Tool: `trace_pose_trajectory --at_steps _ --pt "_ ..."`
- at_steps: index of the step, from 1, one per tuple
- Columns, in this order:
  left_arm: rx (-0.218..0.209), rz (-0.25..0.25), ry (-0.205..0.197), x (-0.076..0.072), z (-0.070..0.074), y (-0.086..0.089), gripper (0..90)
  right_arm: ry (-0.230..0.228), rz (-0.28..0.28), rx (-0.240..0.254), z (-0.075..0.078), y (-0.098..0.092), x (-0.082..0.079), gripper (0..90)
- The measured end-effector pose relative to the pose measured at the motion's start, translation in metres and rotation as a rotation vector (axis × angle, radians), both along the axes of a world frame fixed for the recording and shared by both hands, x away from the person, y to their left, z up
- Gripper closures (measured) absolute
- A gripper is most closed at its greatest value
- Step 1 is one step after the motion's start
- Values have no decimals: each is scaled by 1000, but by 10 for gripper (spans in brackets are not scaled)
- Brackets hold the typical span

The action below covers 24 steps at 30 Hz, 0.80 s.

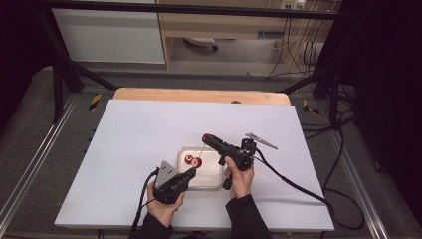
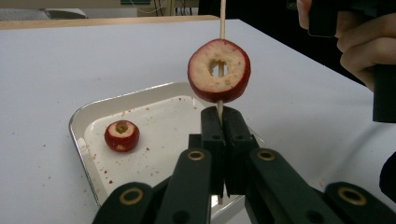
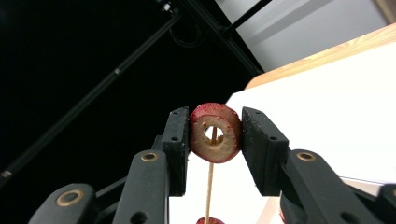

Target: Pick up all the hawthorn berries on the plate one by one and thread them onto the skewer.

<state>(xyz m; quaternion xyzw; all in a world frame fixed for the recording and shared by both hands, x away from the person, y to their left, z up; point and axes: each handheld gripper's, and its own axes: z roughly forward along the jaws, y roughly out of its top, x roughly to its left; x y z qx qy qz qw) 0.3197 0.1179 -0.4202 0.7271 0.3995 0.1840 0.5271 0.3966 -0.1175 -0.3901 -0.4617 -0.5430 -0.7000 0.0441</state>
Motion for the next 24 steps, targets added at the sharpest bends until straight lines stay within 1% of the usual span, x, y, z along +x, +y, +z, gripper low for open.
trace_pose_trajectory --at_steps 1,3,4,5,6,7,9,10,11,12,13,14,15,16,18,19,20,24 --pt "-4 -1 10 0 0 -1 886 -12 -5 -16 0 0 -1 636" --pt "2 -10 19 1 0 -2 886 -21 -5 -31 -1 0 -1 636" --pt "7 -20 32 1 0 -3 886 -19 -4 -30 -1 0 -1 636" --pt "18 -28 38 2 1 -3 886 -16 1 -37 -1 0 0 636" --pt "22 -34 53 2 2 -3 887 -16 -3 -53 0 -1 0 636" --pt "39 -42 64 2 3 -2 887 -29 -20 -76 0 -2 1 636" --pt "56 -41 77 2 2 -1 887 -36 -29 -92 3 -5 2 636" --pt "52 -45 86 3 2 -1 887 -44 -27 -98 4 -6 3 636" --pt "67 -46 90 4 2 -1 887 -40 -25 -98 5 -6 4 636" --pt "72 -51 97 4 2 -3 888 -42 -27 -107 4 -6 4 636" --pt "86 -56 107 4 3 -4 887 -42 -23 -115 4 -6 4 636" --pt "99 -57 119 4 3 -4 887 -44 -20 -128 4 -6 4 636" --pt "102 -57 132 5 4 -5 888 -54 -13 -143 3 -6 4 636" --pt "113 -55 135 5 4 -5 888 -54 2 -159 1 -6 4 635" --pt "94 -53 129 6 7 -3 888 -53 24 -174 -1 -5 4 636" --pt "96 -49 129 6 9 -2 887 -51 38 -177 -2 -4 4 635" --pt "94 -49 131 7 9 -3 887 -57 33 -186 -3 -3 3 635" --pt "92 -42 123 7 6 -3 887 -67 32 -167 -3 -2 0 635"
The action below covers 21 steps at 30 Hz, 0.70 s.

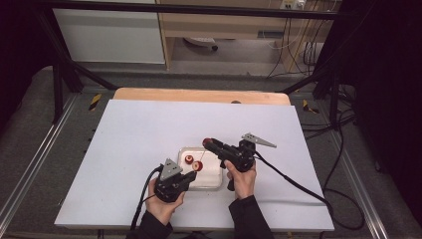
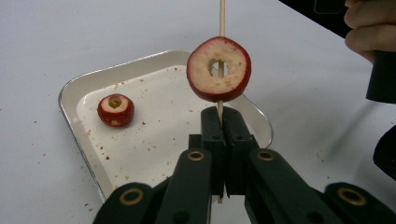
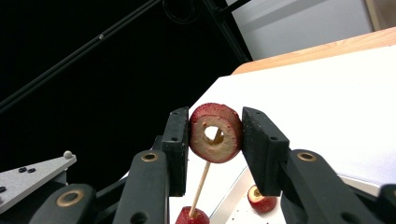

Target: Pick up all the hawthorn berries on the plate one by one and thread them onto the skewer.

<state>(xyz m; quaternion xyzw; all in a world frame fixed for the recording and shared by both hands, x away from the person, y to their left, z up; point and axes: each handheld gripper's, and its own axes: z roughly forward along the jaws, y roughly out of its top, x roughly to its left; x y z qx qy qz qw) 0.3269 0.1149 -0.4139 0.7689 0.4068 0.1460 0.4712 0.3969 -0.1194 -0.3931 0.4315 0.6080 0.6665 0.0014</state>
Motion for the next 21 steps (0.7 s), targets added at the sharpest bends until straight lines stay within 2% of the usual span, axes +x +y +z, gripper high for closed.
trace_pose_trajectory --at_steps 6,9,11,15,21 --pt "2 -10 7 1 -3 -2 887 -15 4 -20 0 0 -4 636" --pt "-3 -25 -17 2 -8 -1 886 -55 13 -23 0 0 -6 635" --pt "-7 -37 -11 4 -13 -1 885 -101 35 -30 -1 1 -9 635" --pt "4 -47 -31 5 -20 -3 884 -195 52 -65 -4 3 -17 634" --pt "5 -60 -50 4 -22 -4 886 -222 58 -85 -4 3 -20 634"
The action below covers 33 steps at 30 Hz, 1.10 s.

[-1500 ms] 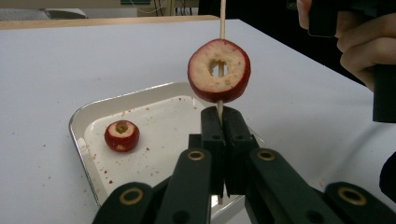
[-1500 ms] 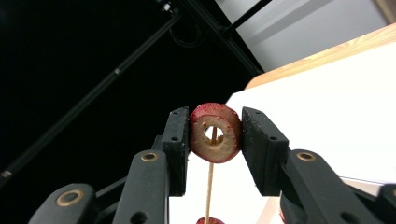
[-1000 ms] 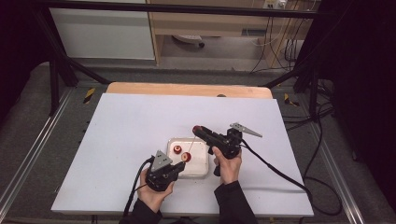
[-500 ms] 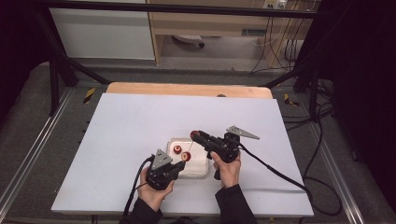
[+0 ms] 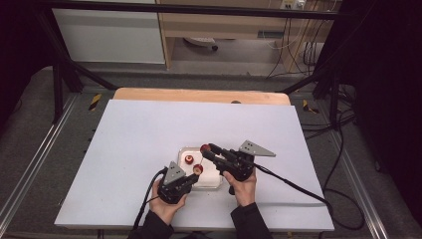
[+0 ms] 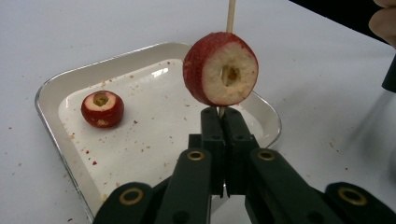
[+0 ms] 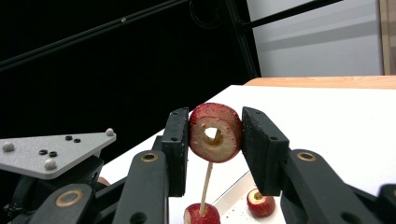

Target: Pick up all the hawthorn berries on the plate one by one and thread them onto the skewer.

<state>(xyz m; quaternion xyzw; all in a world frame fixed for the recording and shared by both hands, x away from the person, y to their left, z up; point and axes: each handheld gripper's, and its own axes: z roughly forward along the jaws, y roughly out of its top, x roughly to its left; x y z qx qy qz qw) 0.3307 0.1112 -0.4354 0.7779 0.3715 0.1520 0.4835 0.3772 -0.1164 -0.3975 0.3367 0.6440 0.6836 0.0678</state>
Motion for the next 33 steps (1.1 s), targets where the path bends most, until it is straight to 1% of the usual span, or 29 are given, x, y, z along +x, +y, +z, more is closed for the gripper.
trace_pose_trajectory --at_steps 2,5,7,9,11,12,15,16,20,22,24,33 --pt "-6 -6 -3 -1 0 1 886 7 -2 7 1 0 0 634" --pt "-16 -7 -28 -3 1 3 887 15 -7 17 2 -1 0 635" --pt "-26 -4 -36 -4 2 3 888 22 -13 33 2 -1 0 635" --pt "-27 -1 -52 -5 2 3 888 25 -21 52 2 0 1 636" --pt "-30 3 -61 -6 2 4 889 28 -31 60 1 1 1 635" --pt "-28 5 -63 -6 1 4 889 30 -35 64 1 1 1 636" --pt "-44 6 -53 -5 1 5 889 31 -42 75 0 2 0 635" --pt "-42 6 -53 -5 0 5 889 28 -40 77 -1 3 0 636" --pt "-44 5 -38 -4 -3 4 888 -28 -31 46 -3 4 -3 637" --pt "-38 6 -40 -4 -4 3 888 -68 -18 35 -4 4 -6 637" --pt "-37 4 -39 -5 -3 2 888 -89 -11 26 -3 4 -7 637" --pt "-28 -2 -37 -5 -4 2 888 -105 -10 2 -3 3 -9 637"
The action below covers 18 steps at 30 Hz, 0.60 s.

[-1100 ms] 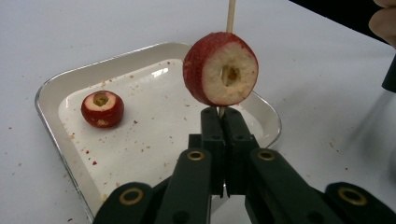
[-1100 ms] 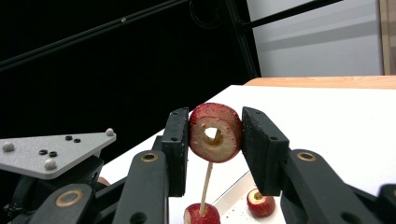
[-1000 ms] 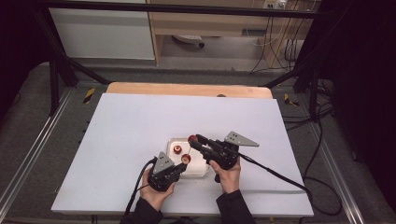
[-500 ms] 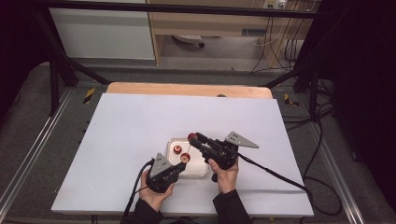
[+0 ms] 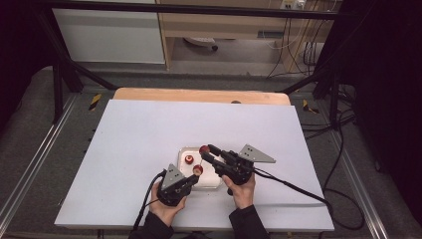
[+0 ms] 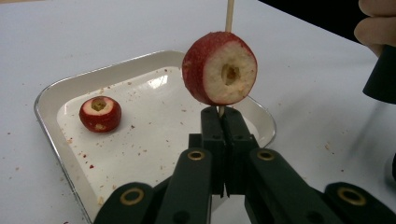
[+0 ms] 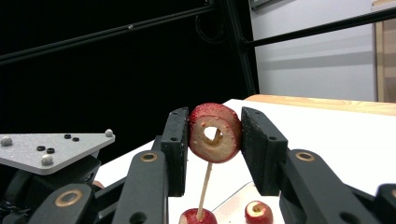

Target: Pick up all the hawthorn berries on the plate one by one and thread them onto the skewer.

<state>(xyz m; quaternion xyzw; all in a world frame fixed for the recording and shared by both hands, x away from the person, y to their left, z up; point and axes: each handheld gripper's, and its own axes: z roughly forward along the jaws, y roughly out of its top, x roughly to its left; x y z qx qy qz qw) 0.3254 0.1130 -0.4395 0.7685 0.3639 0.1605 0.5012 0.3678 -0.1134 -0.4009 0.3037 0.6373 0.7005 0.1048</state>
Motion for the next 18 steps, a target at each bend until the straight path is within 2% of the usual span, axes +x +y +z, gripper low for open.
trace_pose_trajectory --at_steps 3,9,18 --pt "-11 2 -11 -2 1 0 888 7 -10 2 1 -1 0 637" --pt "-30 34 -39 -7 3 0 889 49 -40 65 1 1 2 638" --pt "-41 64 -18 -9 3 -1 889 103 -69 108 -4 5 6 638"
